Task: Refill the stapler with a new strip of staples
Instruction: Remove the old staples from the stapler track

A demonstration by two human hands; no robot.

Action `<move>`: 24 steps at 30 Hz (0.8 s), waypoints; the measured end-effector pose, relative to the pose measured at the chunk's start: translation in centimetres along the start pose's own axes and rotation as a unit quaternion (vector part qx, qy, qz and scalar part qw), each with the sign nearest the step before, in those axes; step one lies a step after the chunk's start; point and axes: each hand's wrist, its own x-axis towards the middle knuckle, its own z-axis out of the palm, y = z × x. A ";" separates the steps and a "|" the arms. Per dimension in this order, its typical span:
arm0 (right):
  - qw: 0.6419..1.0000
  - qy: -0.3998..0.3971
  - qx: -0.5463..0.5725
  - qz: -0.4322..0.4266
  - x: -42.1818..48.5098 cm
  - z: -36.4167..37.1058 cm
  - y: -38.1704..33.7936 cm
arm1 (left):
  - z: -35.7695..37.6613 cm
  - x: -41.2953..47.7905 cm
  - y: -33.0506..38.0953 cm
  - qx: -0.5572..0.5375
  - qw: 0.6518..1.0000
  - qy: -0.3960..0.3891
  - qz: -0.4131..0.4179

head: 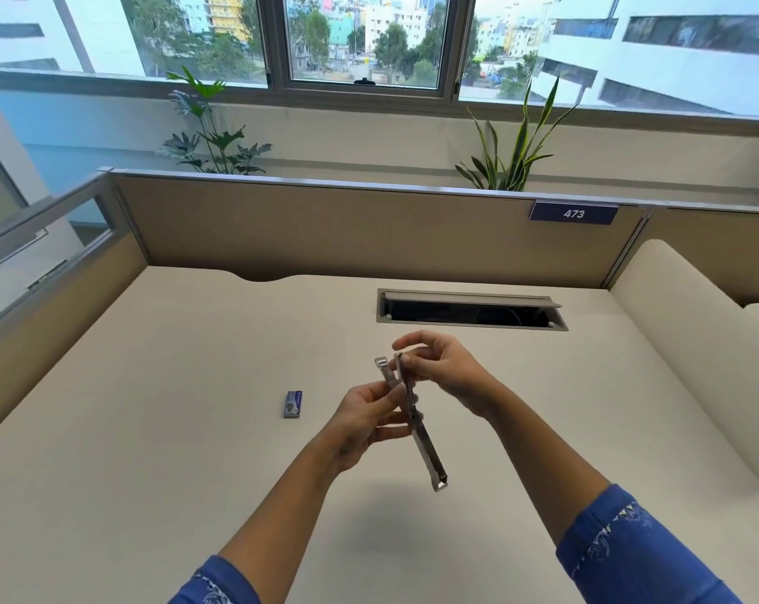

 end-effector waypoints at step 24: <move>0.900 0.028 -0.386 -0.200 -4.3 3.4 0.3 | -0.9 -1.8 -0.8 -0.132 0.988 0.027 0.079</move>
